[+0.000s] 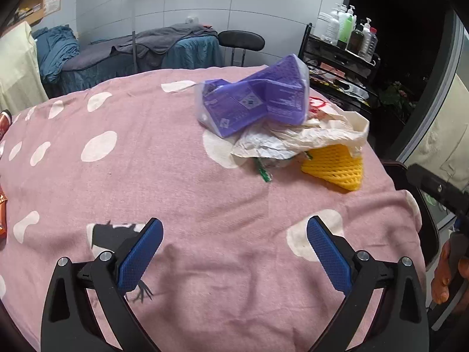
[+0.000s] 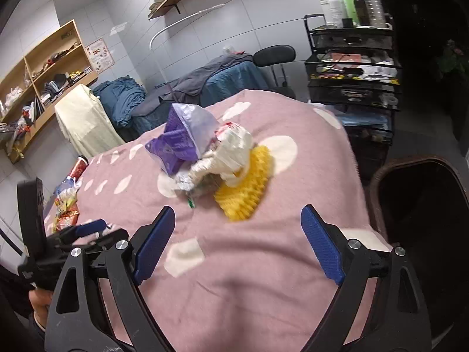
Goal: Collect trash
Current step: 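Return both tools to the table toward the purple bag and white wrapper, then grasp the white crumpled wrapper with the right tool while the left grasps the purple bag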
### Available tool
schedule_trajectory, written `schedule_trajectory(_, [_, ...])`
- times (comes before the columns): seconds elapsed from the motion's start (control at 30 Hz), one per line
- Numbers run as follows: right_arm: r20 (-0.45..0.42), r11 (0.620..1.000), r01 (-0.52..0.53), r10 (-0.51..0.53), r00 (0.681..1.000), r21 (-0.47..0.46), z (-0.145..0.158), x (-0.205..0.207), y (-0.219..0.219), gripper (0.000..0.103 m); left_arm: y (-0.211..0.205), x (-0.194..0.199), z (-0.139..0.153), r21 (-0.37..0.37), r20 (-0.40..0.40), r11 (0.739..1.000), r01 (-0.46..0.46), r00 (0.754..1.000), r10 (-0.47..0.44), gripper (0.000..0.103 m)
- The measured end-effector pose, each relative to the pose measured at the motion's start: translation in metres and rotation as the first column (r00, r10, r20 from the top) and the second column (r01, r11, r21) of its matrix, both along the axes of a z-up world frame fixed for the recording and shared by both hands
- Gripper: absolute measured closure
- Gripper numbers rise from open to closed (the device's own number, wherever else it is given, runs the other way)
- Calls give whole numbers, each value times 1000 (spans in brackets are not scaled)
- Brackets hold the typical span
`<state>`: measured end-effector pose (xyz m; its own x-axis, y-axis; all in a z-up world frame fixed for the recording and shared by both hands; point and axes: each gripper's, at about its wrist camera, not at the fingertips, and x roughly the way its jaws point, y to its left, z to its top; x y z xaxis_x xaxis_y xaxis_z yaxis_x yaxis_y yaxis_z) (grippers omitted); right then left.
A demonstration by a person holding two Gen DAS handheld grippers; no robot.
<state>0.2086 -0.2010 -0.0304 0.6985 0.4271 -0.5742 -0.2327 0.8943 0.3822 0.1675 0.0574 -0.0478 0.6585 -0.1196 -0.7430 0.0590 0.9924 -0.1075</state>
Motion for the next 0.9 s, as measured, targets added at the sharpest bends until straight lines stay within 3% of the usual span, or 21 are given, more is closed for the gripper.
schedule_trajectory(0.1, [-10, 1000, -20, 21, 1000, 18, 1, 22, 11, 17, 6, 8, 2, 0, 6, 1000, -8, 1000, 8, 6])
schedule_trajectory(0.3, [-49, 1000, 11, -12, 999, -17, -7, 73, 32, 39, 8, 22, 5, 31, 20, 999, 5, 1000, -6, 6])
schedule_trajectory(0.37, [-84, 1000, 2, -3, 996, -12, -12, 84, 35, 62, 7, 27, 4, 51, 24, 999, 17, 1000, -18, 6])
schedule_trajectory(0.43, [-94, 1000, 3, -3, 996, -4, -14, 87, 35, 73, 6, 32, 3, 76, 27, 997, 22, 999, -25, 6])
schedule_trajectory(0.67, [10, 1000, -1, 1, 1000, 18, 10, 63, 23, 79, 13, 51, 6, 123, 49, 992, 25, 998, -31, 6])
schedule_trajectory(0.9, [83, 999, 37, -33, 996, -36, 33, 16, -6, 79, 3, 78, 11, 202, 64, 978, 50, 996, -64, 6])
